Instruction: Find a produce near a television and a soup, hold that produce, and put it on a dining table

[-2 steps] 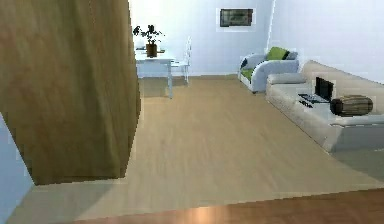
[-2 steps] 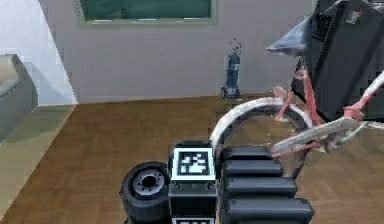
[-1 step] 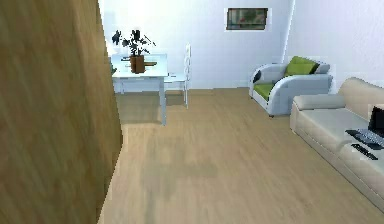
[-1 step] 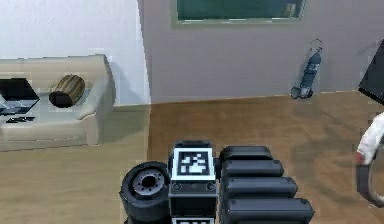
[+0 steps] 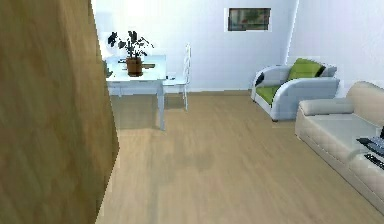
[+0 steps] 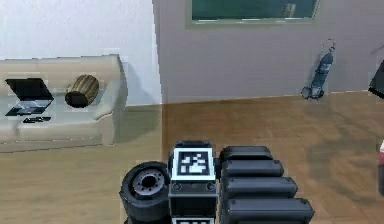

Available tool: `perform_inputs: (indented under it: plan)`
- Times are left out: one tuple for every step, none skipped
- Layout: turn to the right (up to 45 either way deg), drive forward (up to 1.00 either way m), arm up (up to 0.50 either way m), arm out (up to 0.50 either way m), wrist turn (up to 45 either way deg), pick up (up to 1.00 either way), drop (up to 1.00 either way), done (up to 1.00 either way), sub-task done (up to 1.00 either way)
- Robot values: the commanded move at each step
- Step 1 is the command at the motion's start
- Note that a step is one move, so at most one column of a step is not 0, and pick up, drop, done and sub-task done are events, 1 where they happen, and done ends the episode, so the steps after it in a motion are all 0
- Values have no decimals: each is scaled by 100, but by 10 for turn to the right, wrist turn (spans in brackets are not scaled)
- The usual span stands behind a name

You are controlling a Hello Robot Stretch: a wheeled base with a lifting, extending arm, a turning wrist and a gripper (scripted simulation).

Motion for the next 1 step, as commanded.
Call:
perform_inputs:
  plan:
    - [-30,0,0,0,0,0,0,0,0]
